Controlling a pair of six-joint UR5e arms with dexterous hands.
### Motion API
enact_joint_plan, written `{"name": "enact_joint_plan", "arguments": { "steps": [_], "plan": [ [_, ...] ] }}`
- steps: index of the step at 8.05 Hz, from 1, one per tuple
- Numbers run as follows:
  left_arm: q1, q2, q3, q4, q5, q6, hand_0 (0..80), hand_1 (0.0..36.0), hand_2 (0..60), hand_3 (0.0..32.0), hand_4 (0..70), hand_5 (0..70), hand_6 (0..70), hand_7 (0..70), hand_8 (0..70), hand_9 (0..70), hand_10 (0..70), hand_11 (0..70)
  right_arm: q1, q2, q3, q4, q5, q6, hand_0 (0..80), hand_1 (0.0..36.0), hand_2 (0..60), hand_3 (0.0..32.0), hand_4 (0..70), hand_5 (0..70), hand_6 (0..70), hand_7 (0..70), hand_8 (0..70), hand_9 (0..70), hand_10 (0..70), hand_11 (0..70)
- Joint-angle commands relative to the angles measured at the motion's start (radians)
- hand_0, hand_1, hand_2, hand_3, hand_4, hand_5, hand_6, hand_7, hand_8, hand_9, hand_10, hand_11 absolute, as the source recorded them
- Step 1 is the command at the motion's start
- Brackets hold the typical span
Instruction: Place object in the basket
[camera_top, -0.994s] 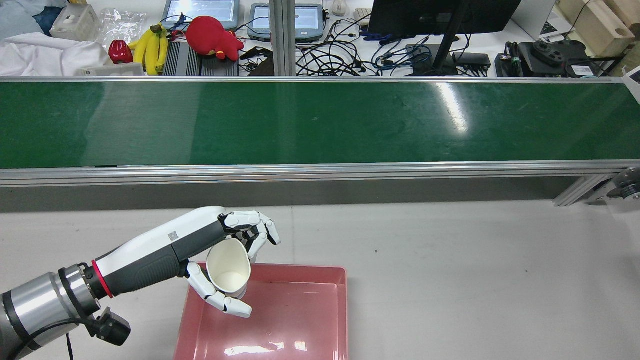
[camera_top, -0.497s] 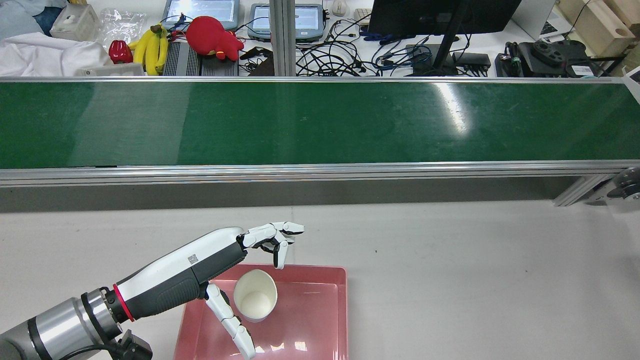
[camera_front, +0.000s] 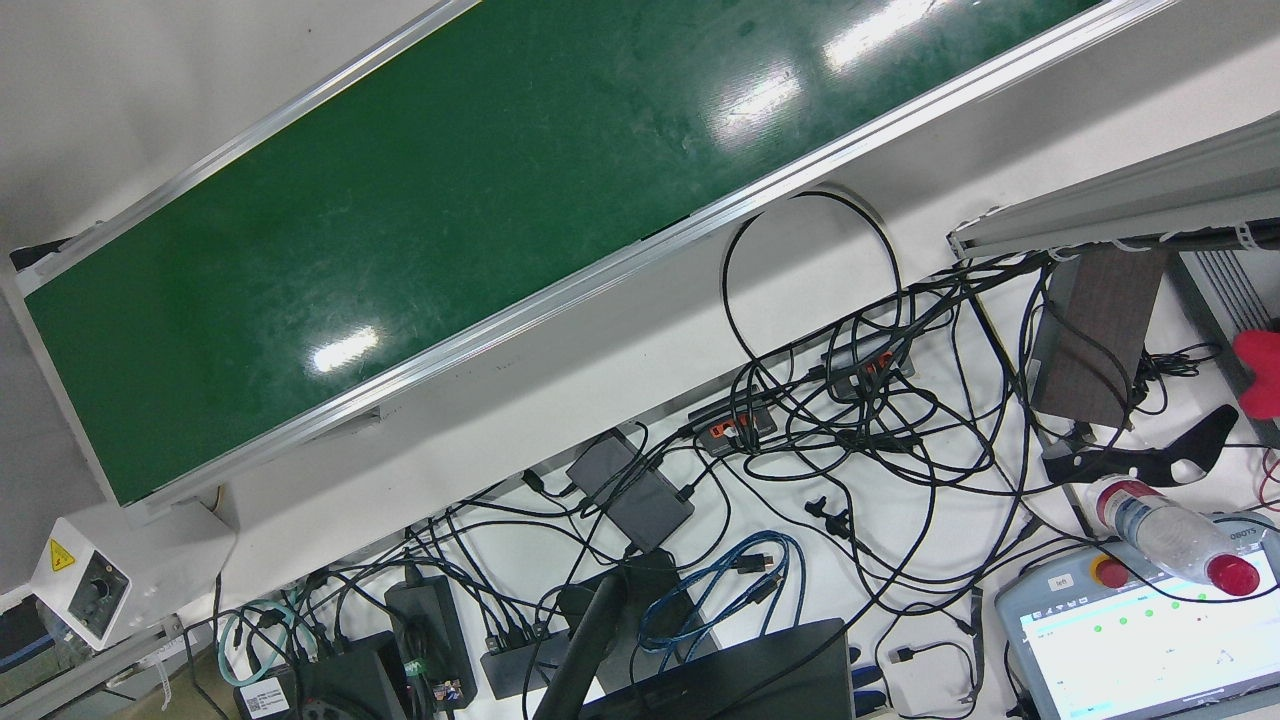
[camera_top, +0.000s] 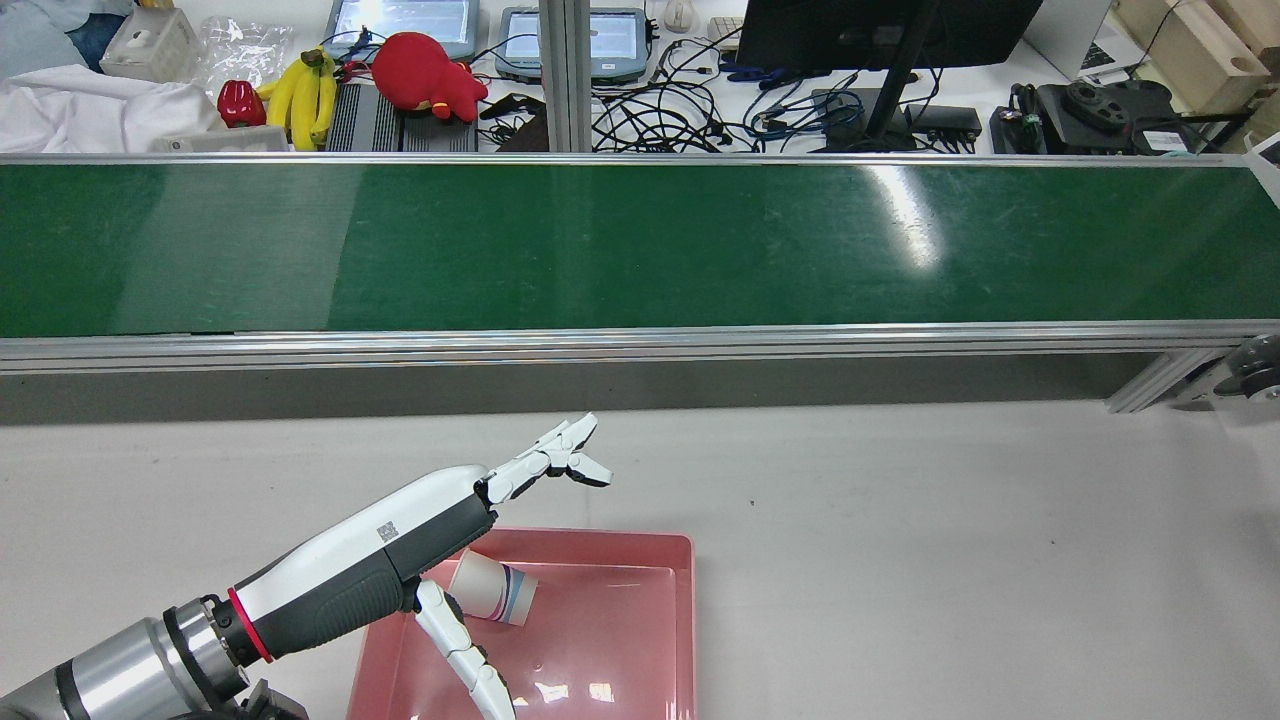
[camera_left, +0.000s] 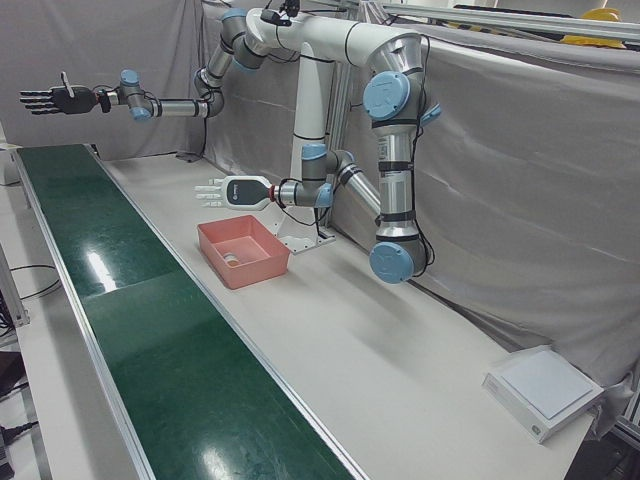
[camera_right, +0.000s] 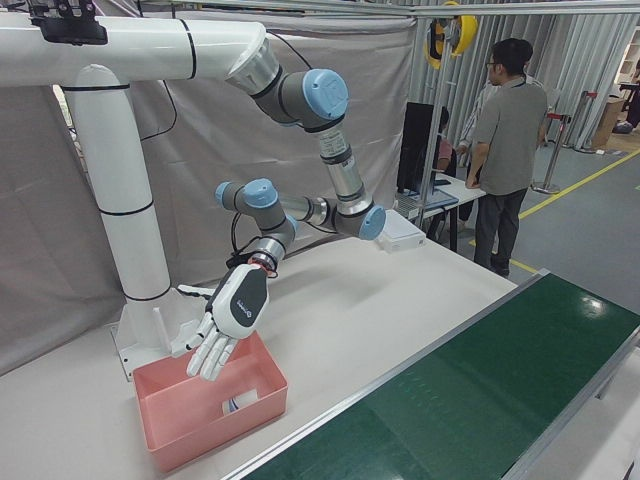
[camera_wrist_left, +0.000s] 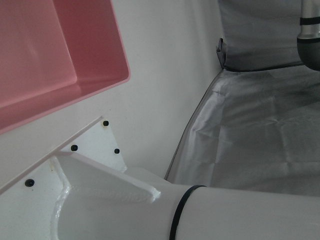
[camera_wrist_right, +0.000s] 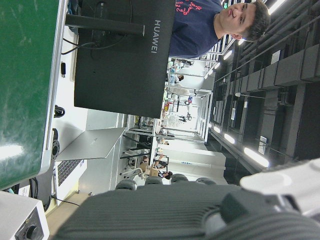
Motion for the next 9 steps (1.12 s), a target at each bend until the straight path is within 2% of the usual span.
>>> {"name": "enact_joint_plan", "arguments": {
  "steps": [1,2,3,5,6,7,8,9],
  "plan": [
    [0.001,-0.002,-0.087,0.06,-0.001,-0.005,54.0,6.7,0.0,0.2,2.0,30.3,1.6,1.3,0.0,0.0,3.3,6.3,0.0,0.0,0.0,0.0,0.0,-0.001,0.0,0.0,0.0,0.0,0.0,0.0,0.0,0.0,0.0,0.0,0.0,0.0],
    [-0.012,-0.001,-0.164,0.105,-0.003,-0.003,53.2,6.6,0.0,0.0,3.1,35.3,2.0,1.9,1.0,0.9,4.8,8.4,0.0,0.0,0.0,0.0,0.0,-0.001,0.0,0.0,0.0,0.0,0.0,0.0,0.0,0.0,0.0,0.0,0.0,0.0],
    [-0.036,-0.001,-0.192,0.123,-0.001,-0.005,52.3,6.5,0.0,0.0,4.1,36.5,2.2,1.6,1.1,1.2,5.2,8.9,0.0,0.0,0.0,0.0,0.0,-0.001,0.0,0.0,0.0,0.0,0.0,0.0,0.0,0.0,0.0,0.0,0.0,0.0],
    [-0.078,0.001,-0.203,0.163,0.002,-0.064,53.1,7.0,0.0,0.0,4.5,31.5,2.0,1.6,0.6,0.6,4.9,8.6,0.0,0.0,0.0,-0.001,0.0,0.0,0.0,0.0,0.0,0.0,0.0,0.0,0.0,0.0,0.0,0.0,0.0,0.0],
    [-0.088,-0.001,-0.204,0.173,0.002,-0.068,53.3,7.1,0.0,0.0,5.1,29.4,2.0,1.5,0.3,0.1,4.7,8.3,0.0,-0.001,0.0,0.0,0.0,0.0,0.0,0.0,0.0,0.0,0.0,0.0,0.0,0.0,0.0,0.0,0.0,0.0],
    [-0.094,-0.001,-0.207,0.173,0.002,-0.072,52.8,6.9,0.0,0.0,4.5,32.4,2.1,1.7,1.0,1.0,5.1,8.8,0.0,0.0,0.0,0.0,0.0,-0.001,0.0,0.0,0.0,0.0,0.0,0.0,0.0,0.0,0.0,0.0,0.0,0.0],
    [-0.101,-0.001,-0.213,0.179,0.002,-0.086,52.6,6.6,0.0,0.0,6.5,40.7,2.8,2.4,2.1,2.8,7.6,12.4,0.0,0.0,0.0,-0.001,0.0,-0.001,0.0,0.0,0.0,0.0,0.0,0.0,0.0,0.0,0.0,0.0,0.0,0.0],
    [-0.111,0.001,-0.215,0.189,0.002,-0.09,52.2,6.1,0.0,0.0,6.6,45.3,3.2,2.9,2.4,3.3,8.0,12.9,0.0,0.0,0.0,0.0,0.0,-0.001,0.0,0.0,0.0,0.0,0.0,0.0,0.0,0.0,0.0,0.0,0.0,0.0]
  ]
}}
